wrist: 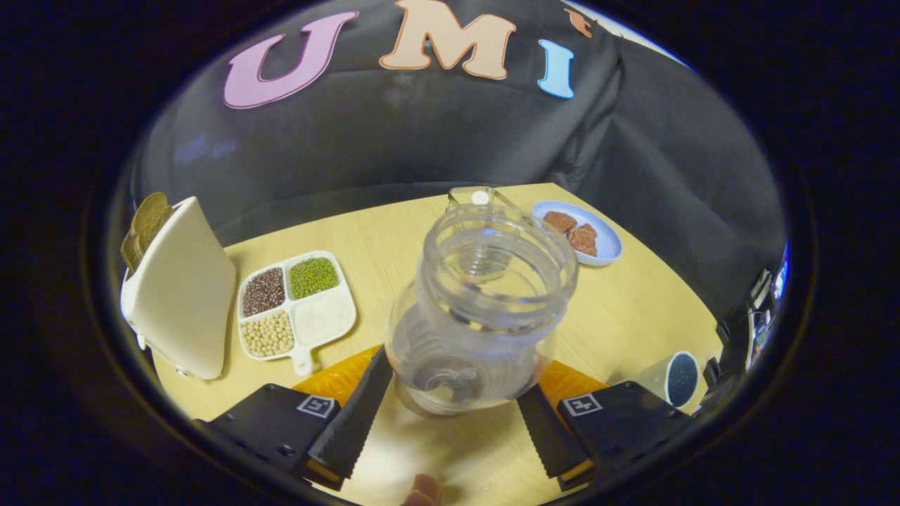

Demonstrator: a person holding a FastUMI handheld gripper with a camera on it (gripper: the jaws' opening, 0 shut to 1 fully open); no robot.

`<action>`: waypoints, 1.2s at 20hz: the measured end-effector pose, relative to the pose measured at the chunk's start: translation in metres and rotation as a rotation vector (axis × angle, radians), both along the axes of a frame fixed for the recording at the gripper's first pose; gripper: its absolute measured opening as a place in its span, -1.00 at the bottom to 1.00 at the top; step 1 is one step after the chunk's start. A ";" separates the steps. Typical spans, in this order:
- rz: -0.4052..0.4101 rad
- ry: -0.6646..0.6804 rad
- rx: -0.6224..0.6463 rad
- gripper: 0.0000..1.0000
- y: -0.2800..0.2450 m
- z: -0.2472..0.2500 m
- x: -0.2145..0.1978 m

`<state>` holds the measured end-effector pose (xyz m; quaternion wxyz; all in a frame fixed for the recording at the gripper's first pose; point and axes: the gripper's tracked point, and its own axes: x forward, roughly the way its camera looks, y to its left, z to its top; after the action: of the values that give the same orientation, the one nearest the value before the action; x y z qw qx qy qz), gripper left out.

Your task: Take the bottle from table, then pour the juice into the cup, finally place the bottle on the coaster

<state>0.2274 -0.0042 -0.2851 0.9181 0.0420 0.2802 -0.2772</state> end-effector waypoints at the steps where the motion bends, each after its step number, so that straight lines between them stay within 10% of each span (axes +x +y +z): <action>1: 0.007 -0.001 -0.001 1.00 0.002 0.001 -0.002; 12: 0.151 -0.016 -0.010 1.00 0.018 0.047 -0.058; 24: 0.324 -0.248 -0.041 0.99 -0.037 0.202 -0.125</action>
<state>0.1020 -0.0410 -0.0828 0.9788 0.0115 0.1623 -0.1243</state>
